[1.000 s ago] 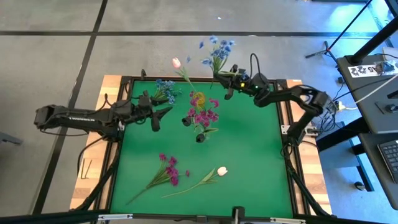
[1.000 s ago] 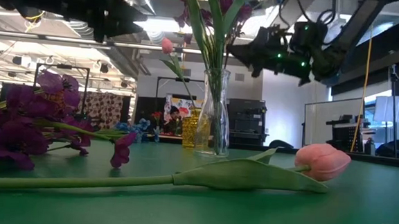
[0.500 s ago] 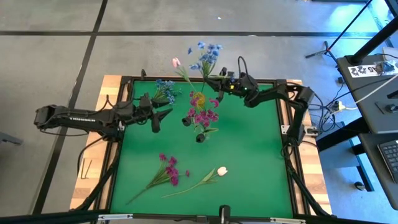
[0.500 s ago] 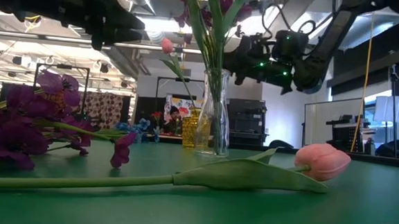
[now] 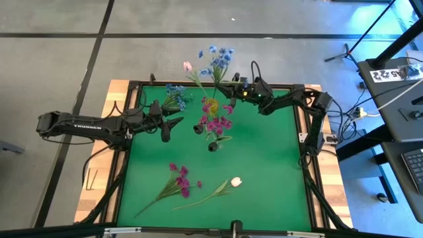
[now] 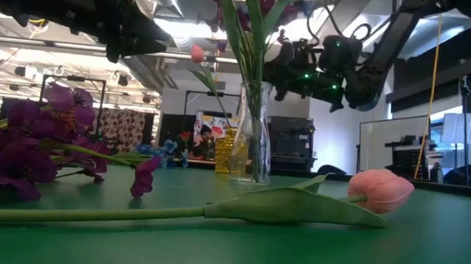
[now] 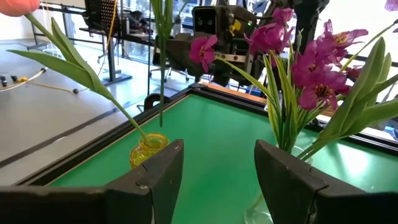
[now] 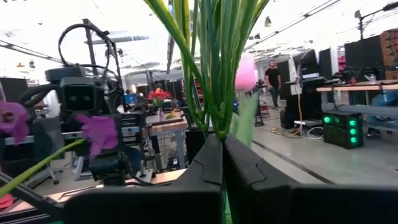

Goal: Sort flowers into vase by color
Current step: Put the bottom blue flowers into the yellow vase

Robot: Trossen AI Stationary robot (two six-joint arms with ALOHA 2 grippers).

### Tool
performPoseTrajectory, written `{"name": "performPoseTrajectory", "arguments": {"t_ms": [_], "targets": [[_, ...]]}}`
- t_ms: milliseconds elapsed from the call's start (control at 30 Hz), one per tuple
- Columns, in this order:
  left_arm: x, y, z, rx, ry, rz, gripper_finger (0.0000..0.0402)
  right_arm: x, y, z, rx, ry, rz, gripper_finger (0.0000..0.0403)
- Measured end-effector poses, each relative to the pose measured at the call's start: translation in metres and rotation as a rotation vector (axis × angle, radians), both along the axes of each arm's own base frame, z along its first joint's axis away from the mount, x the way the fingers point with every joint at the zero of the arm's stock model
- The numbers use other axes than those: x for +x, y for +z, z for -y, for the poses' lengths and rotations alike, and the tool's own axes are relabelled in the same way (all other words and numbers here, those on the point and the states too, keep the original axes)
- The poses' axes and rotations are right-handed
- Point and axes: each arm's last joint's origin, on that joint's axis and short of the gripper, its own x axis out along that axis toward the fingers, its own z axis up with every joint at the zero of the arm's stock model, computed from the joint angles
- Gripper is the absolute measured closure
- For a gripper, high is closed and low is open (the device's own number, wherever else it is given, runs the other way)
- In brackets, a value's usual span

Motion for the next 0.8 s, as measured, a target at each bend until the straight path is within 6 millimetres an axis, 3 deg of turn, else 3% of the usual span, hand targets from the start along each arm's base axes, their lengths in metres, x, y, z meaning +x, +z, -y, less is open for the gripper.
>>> {"name": "performPoseTrajectory", "arguments": {"t_ms": [433, 567, 800], "targets": [[0.000, 0.000, 0.000, -0.001, 0.000, 0.000, 0.0209, 0.013, 0.006, -0.003, -0.014, 0.008, 0.012, 0.0403], [0.000, 0.000, 0.000, -0.004, -0.003, -0.001, 0.0209, 0.024, -0.004, -0.003, 0.003, 0.040, -0.028, 0.0403], [0.000, -0.005, 0.004, -0.027, -0.029, -0.037, 0.0209, 0.026, -0.011, -0.002, -0.008, 0.020, -0.044, 0.0403]]}}
